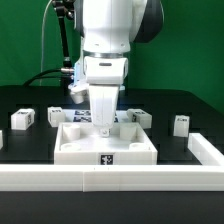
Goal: Assemble one leg
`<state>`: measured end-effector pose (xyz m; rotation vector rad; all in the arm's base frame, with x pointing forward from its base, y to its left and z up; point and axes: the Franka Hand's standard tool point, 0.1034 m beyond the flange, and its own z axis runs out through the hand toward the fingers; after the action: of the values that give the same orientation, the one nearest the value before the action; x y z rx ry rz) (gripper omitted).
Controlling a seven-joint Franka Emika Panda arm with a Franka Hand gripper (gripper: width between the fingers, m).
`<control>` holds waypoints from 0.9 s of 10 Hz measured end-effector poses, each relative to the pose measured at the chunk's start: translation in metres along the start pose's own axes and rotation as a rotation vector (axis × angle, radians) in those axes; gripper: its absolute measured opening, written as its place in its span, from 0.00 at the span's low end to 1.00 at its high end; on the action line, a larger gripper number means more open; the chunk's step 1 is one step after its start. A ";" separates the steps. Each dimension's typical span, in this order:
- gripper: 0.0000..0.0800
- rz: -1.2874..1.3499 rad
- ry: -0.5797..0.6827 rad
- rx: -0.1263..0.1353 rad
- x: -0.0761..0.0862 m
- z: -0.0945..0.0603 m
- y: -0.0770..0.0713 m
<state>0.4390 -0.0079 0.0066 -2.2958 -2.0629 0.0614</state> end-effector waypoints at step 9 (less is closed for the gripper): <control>0.08 -0.071 0.001 -0.023 0.016 -0.001 0.004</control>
Offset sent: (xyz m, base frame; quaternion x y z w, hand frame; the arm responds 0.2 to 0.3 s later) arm 0.0000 0.0000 0.0000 0.0000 0.0000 0.0000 1.0000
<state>0.4448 0.0072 0.0074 -2.2328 -2.1537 0.0338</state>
